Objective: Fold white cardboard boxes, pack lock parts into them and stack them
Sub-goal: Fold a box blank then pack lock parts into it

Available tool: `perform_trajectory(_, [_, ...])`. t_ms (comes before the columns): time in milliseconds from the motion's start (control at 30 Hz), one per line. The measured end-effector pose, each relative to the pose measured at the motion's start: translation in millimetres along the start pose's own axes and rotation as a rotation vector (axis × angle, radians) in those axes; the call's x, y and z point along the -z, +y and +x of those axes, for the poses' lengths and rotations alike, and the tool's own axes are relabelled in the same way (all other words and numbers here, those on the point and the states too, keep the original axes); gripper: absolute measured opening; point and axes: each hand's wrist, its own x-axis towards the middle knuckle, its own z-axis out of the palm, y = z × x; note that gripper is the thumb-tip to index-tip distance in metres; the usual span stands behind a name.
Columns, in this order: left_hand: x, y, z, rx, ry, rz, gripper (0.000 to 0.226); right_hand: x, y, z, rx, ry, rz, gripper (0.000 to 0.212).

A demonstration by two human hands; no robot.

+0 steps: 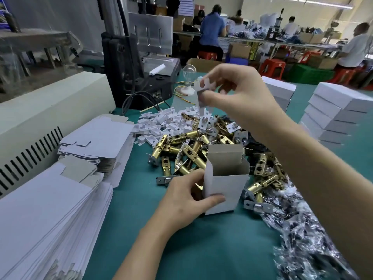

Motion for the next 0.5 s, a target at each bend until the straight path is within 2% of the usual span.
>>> perform_trajectory(233, [-2.2, 3.3, -1.3, -0.106, 0.067, 0.077, 0.035, 9.0, 24.5, -104.6, -0.026, 0.081, -0.043, 0.016])
perform_trajectory(400, [-0.2, 5.3, -3.6, -0.136, 0.105, 0.050, 0.033, 7.1, 30.8, -124.4, -0.018, 0.137, -0.334, 0.015])
perform_trajectory(500, [-0.9, 6.4, -5.2, -0.131, 0.106, 0.033, 0.034, 11.8, 29.6, -121.3, -0.020, 0.202, -0.417, 0.015])
